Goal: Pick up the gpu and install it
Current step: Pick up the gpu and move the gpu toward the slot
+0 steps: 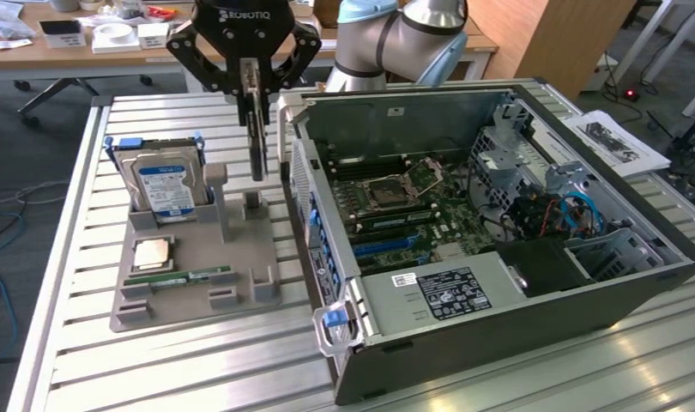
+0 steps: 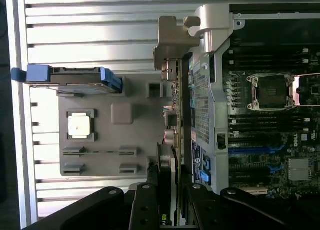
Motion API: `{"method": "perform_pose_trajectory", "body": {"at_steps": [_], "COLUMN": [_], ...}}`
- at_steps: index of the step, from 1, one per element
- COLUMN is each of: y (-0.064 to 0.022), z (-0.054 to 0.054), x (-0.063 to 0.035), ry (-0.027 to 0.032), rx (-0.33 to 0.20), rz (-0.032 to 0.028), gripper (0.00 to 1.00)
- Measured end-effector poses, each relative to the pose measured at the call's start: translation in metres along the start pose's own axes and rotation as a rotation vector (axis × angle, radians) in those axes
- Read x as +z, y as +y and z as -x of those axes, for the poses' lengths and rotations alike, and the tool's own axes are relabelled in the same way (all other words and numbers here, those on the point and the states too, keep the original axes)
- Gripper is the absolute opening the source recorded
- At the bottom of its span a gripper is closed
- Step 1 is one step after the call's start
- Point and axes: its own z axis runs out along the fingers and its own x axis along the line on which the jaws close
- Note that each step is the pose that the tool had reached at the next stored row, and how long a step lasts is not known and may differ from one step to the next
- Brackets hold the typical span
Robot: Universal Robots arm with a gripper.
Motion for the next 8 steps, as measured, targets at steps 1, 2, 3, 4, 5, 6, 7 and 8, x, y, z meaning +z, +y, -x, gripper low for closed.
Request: {"method": "perform_pose_trajectory", "body": {"at_steps": [1,2,3,4,5,6,7,8], "y": [0.0001,0.0002,0.0003,0.0004,0.0005,0.0006,0.0006,0.0007], "z": [0.002,0.003,0.005,0.007,0.008,0.010,0.011,0.013], "x": [0.0000,0.0000,0.0000,0.0001,0.0001,0.0002,0.0002,0.0003], "ry": [0.0001,0.0001,0.0002,0.0001,0.0001,0.0001,0.0001,0.0001], "rx": [0.000,0.000,0.000,0.000,0.000,0.000,0.000,0.000], "rz": [-0.0001,0.0000,-0.0001,-0.0001,-0.0001,-0.0001,-0.0001,-0.0001], "gripper": [0.27,0.27,0.27,0.27,0.27,0.27,0.27,0.27]}}
